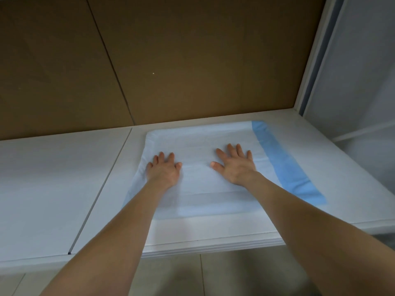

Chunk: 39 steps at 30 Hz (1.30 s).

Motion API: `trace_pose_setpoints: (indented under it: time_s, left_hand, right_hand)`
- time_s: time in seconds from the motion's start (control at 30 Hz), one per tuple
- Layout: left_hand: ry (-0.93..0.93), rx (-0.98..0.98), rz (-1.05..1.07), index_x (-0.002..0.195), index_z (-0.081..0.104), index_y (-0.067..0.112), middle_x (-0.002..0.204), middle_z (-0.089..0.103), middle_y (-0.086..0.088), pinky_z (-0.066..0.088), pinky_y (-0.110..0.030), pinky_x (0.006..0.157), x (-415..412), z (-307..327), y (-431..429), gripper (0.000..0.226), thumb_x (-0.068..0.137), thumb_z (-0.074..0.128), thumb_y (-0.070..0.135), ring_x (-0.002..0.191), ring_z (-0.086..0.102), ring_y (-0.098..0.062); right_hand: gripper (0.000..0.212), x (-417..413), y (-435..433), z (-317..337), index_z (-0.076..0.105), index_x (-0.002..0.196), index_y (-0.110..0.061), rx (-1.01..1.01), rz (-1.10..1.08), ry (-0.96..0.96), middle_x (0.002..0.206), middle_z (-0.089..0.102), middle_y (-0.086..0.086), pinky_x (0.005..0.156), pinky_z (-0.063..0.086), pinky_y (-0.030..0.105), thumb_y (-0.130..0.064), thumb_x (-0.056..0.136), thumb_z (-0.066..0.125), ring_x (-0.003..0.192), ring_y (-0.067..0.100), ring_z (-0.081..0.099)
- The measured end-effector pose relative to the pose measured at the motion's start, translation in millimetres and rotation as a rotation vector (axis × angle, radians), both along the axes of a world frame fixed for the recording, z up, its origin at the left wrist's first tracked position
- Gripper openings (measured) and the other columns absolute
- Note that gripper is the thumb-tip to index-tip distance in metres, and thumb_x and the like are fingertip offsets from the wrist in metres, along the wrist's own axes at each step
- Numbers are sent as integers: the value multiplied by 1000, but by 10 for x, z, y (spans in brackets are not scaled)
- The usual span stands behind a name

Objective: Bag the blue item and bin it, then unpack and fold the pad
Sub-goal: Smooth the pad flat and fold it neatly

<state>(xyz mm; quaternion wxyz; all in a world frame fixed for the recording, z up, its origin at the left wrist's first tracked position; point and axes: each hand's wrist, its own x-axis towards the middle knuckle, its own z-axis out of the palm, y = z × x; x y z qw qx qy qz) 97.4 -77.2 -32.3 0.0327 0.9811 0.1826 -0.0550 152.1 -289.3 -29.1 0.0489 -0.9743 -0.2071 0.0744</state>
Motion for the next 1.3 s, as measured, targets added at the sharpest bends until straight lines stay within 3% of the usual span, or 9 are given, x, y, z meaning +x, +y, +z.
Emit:
trace_pose_setpoints:
  time_s: [0.4, 0.63, 0.8, 1.03, 1.3]
  left_hand:
    - [-15, -30, -298, 152, -1, 35, 161, -8, 1, -2, -50, 119, 331, -15, -1413, 55, 100, 9, 49, 149, -7, -22]
    - [14, 5, -283, 151, -1, 38, 161, -8, 3, -2, -50, 119, 352, -88, -1463, 55, 98, 6, 52, 149, -6, -22]
    - [20, 3, -292, 151, 3, 36, 161, -2, 0, 4, -51, 119, 442, 61, -1520, 54, 99, 12, 49, 148, 1, -22]
    - [-16, -15, -326, 151, 2, 38, 161, -5, 5, -1, -48, 120, 450, -101, -1644, 52, 100, 9, 44, 149, -3, -19]
    - [-18, -76, -304, 152, 0, 34, 161, -9, 1, -2, -39, 121, 163, 1, -1298, 54, 101, 13, 47, 149, -8, -18]
  right_hand:
    - [71, 128, -724, -49, -4, 153, -34, -16, -124, -7, 161, -12, 5, 119, -5, 49, -68, 92, 10, 147, 28, -14]
    - [71, 159, -798, -101, -1, 153, -35, -32, -118, 3, 161, -10, 3, 119, -5, 48, -69, 91, 9, 148, 27, -9]
    - [68, 232, -792, -7, 6, 153, -34, 4, -178, -7, 161, -5, 6, 118, 6, 46, -66, 93, 13, 148, 30, -3]
    - [67, 250, -824, -158, 3, 154, -32, 21, -209, -15, 161, -8, 6, 119, -2, 39, -64, 95, 12, 148, 29, -5]
    - [64, 131, -725, 60, 4, 154, -28, 1, -240, -39, 161, -7, 10, 119, 1, 49, -57, 98, 17, 147, 35, -9]
